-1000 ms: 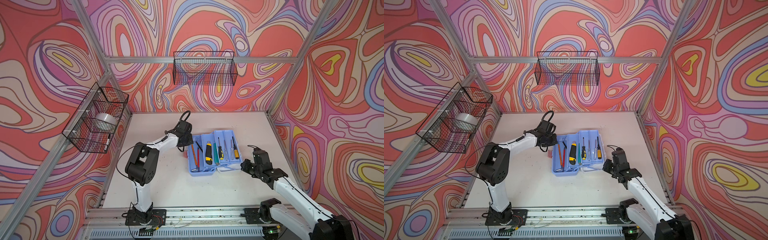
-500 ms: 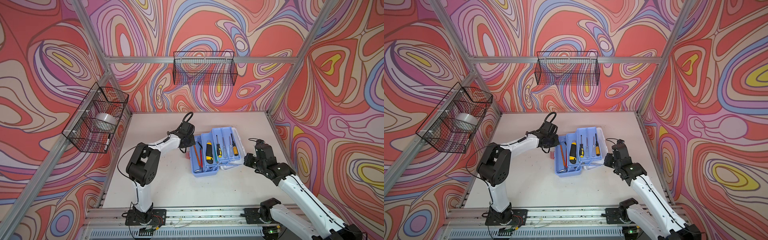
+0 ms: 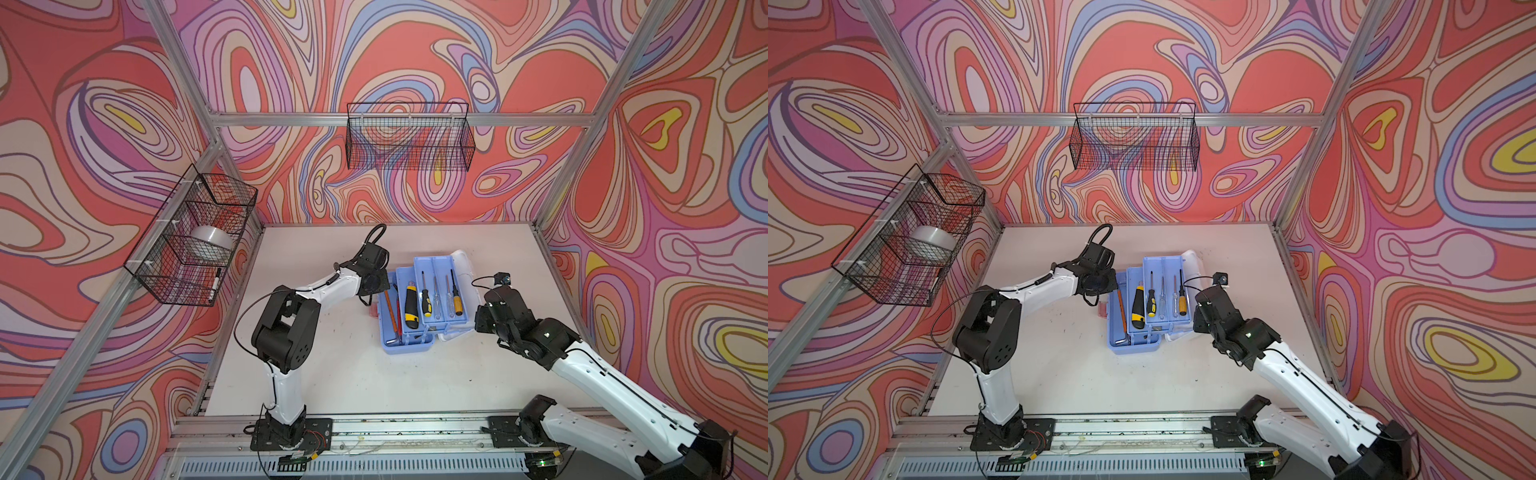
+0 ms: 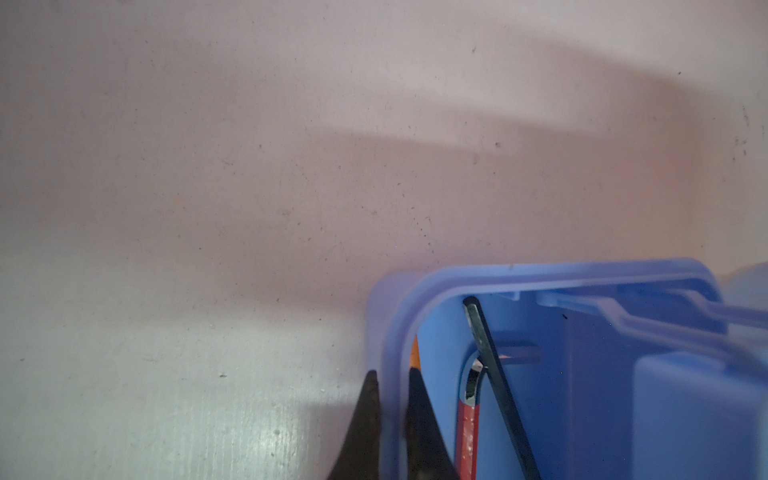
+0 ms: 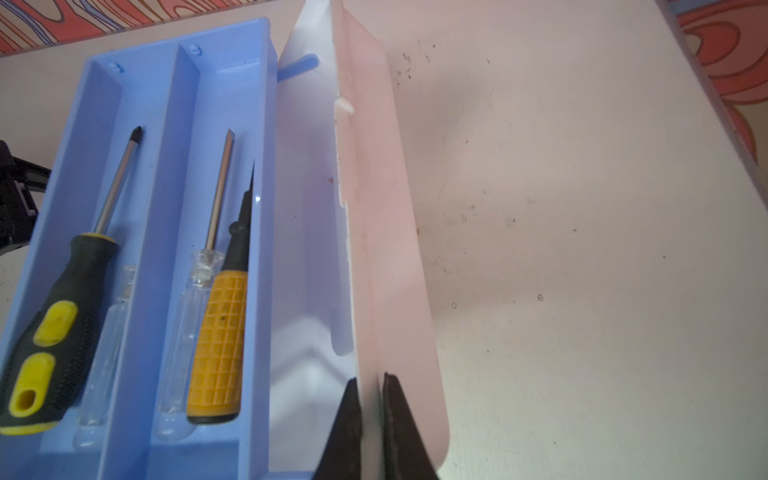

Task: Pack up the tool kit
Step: 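Grip the white lid edge with the right gripper and lift it upward, then swing the white lid over and down onto the box with the right gripper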

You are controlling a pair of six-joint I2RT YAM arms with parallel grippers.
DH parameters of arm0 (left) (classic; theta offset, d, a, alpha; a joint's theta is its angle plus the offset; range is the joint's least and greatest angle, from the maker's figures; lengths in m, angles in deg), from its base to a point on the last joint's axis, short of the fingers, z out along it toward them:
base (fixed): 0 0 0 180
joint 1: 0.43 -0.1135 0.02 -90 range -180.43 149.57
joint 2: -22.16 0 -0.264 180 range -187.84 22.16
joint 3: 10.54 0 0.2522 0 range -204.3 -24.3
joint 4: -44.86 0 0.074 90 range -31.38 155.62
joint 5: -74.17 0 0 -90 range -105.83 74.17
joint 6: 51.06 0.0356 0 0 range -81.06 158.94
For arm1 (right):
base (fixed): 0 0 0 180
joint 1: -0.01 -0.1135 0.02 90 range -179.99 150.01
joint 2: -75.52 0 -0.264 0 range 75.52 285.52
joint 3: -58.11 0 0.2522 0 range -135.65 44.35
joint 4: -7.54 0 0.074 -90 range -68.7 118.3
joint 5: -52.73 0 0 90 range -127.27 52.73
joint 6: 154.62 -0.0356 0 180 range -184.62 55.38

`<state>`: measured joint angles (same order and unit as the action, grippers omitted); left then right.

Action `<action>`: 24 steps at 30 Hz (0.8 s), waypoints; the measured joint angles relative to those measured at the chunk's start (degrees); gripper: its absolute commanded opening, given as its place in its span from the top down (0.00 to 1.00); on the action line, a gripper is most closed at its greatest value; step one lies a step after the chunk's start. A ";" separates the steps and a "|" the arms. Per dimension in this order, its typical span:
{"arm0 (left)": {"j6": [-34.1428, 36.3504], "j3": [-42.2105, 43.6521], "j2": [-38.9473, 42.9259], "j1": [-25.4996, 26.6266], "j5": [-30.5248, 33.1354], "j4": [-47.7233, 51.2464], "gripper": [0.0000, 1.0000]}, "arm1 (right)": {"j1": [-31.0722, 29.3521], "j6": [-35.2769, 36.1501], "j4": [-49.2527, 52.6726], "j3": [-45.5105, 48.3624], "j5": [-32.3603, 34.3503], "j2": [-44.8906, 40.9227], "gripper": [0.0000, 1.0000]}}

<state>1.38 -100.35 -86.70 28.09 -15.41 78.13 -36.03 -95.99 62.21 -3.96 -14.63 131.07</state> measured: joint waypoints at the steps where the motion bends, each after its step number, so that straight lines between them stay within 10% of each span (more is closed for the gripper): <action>1: -0.02 0.00 0.02 0.02 0.09 0.00 1.00 | -1.40 -0.02 0.55 -0.92 1.55 0.85 1.00; 13: -0.42 -0.09 0.31 -0.11 2.67 0.00 1.00 | -22.93 -1.31 3.02 -17.00 23.78 19.50 1.00; 24: -1.05 -0.13 0.42 -0.11 2.89 -0.70 1.00 | -28.81 -0.85 -1.11 -23.56 25.66 29.14 1.00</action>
<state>0.33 -100.48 -86.29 27.98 -12.52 77.43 -64.83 -96.84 61.09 -27.52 11.03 160.20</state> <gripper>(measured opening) 0.089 0.103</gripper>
